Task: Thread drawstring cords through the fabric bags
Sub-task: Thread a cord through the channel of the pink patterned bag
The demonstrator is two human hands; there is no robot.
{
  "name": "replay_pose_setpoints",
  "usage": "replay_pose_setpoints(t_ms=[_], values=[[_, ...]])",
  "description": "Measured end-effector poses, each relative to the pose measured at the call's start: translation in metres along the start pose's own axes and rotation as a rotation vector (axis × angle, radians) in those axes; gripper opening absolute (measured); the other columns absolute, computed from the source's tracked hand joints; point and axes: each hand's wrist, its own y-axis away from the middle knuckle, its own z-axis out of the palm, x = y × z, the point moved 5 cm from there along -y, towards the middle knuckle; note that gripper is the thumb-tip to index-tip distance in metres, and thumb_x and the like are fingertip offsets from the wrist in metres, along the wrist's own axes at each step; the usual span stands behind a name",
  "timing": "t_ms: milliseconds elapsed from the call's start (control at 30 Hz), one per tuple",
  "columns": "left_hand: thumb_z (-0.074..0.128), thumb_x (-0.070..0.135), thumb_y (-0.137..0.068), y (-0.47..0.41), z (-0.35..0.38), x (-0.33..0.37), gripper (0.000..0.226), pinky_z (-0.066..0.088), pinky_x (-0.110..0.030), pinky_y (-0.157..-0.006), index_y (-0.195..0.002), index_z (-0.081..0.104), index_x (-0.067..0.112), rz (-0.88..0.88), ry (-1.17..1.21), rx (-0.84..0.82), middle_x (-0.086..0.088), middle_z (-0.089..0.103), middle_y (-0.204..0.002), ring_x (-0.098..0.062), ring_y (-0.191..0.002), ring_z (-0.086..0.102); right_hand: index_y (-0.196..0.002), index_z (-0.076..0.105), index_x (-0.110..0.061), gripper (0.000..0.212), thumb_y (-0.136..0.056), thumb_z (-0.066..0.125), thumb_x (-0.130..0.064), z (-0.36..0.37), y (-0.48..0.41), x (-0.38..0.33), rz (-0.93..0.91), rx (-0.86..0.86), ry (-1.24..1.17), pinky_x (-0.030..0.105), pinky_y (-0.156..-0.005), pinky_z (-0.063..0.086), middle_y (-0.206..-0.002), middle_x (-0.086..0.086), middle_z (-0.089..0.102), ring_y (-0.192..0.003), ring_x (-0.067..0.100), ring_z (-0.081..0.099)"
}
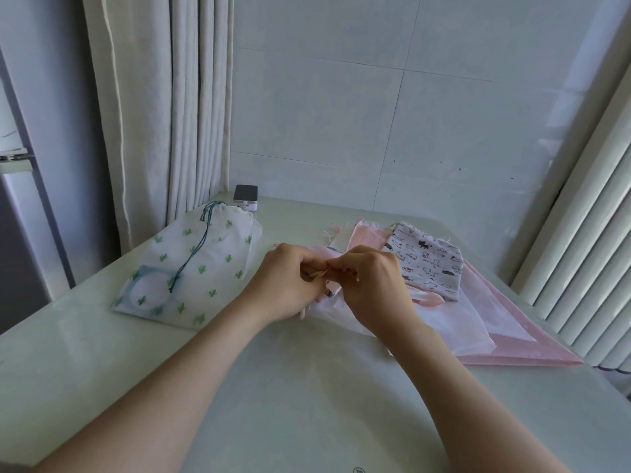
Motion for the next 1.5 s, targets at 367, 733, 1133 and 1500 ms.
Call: replay_pose_setpoints(t_ms=[367,733,1133,1500], values=[[0.075,0.009,-0.087,0.000,-0.009,-0.005,0.035,0.055,-0.020,-0.071,-0.101,0.048,0.025,-0.010,-0.099,0.201,0.013,0.078,-0.081,-0.005,-0.077,0.073,-0.087,0.080,-0.014,0.016,-0.087,0.067,-0.005,0.007,0.003,-0.011,-0.021,-0.116,0.137,0.042,-0.062,0.052,-0.080,0.007,0.061,-0.069,0.027,0.059],[0.076,0.020,-0.090,0.000,-0.014,-0.006,0.026,0.057,-0.040,-0.065,-0.090,0.052,0.030,0.159,-0.331,0.326,0.014,0.074,-0.082,-0.013,-0.078,0.071,-0.078,0.079,-0.018,0.013,-0.090,0.072,-0.018,0.005,0.004,0.006,0.363,-0.122,-0.300,0.021,-0.059,0.044,-0.064,-0.006,0.071,-0.056,0.004,0.057],[0.074,-0.003,-0.084,0.001,-0.017,0.003,0.025,0.060,-0.017,-0.072,-0.081,0.082,0.020,0.160,-0.145,0.347,0.016,0.078,-0.081,0.003,-0.077,0.074,-0.096,0.057,0.026,0.045,-0.076,0.070,-0.012,0.020,0.009,0.014,0.744,-0.223,-1.028,0.032,-0.065,0.031,-0.084,0.019,0.046,-0.073,0.025,0.038],[0.086,0.013,-0.083,-0.003,-0.013,-0.001,0.008,0.058,-0.033,-0.083,-0.086,0.080,0.018,0.272,-0.182,0.276,0.009,0.074,-0.100,-0.007,-0.091,0.070,-0.088,0.069,0.014,0.029,-0.080,0.069,-0.013,0.019,0.010,0.019,0.728,-0.178,-1.019,0.033,-0.068,0.033,-0.083,0.017,0.051,-0.082,0.030,0.039]])
